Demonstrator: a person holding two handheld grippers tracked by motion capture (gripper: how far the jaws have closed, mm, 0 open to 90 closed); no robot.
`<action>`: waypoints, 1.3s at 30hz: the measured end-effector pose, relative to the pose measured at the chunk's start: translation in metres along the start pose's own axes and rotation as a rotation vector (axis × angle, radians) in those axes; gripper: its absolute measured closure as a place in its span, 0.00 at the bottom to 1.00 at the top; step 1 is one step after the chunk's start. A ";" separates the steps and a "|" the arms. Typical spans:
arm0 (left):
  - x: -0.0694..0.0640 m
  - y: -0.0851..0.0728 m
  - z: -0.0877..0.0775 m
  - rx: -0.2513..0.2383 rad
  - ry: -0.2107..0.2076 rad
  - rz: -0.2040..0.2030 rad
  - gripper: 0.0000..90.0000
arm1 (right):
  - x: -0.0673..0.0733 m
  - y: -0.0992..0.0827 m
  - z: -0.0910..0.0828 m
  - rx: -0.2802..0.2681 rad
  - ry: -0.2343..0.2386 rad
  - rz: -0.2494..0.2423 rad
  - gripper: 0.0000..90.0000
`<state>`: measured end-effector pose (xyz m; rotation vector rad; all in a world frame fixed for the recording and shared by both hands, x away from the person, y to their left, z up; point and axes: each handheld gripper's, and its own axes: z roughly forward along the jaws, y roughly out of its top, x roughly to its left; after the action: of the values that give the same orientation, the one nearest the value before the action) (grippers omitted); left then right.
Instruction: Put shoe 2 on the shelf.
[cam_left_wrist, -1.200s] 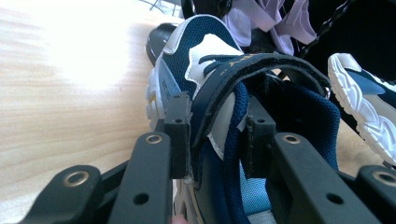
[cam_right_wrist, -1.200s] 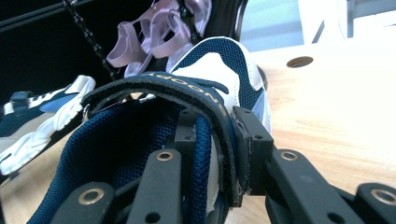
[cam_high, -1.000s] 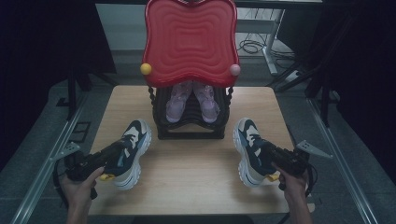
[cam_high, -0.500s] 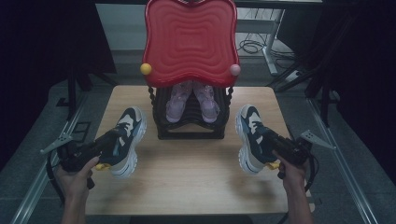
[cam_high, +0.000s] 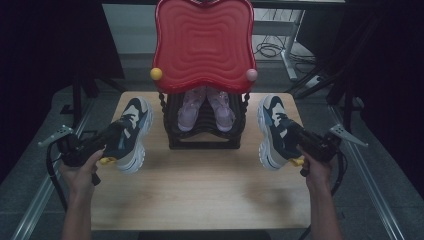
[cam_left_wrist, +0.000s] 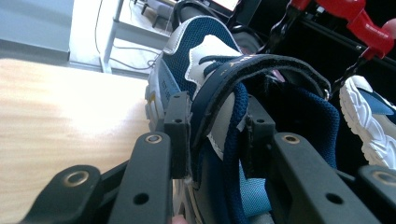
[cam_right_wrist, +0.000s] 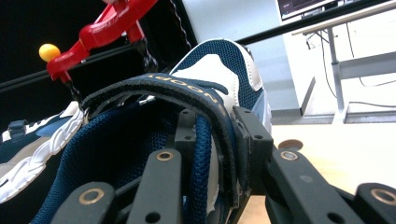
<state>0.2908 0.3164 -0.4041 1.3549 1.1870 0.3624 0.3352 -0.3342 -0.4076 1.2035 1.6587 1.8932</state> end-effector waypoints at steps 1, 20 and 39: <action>0.000 0.002 0.001 -0.004 -0.003 0.001 0.77 | 0.000 0.002 0.001 -0.004 0.000 0.000 0.82; 0.000 0.025 0.012 -0.030 0.002 -0.003 0.77 | -0.004 0.028 0.015 -0.040 0.009 -0.012 0.82; -0.002 0.058 0.017 -0.074 -0.015 -0.018 0.77 | 0.002 0.060 0.026 -0.057 0.019 -0.037 0.82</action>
<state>0.3276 0.3202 -0.3560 1.2806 1.1621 0.3794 0.3701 -0.3315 -0.3522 1.1286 1.6140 1.9214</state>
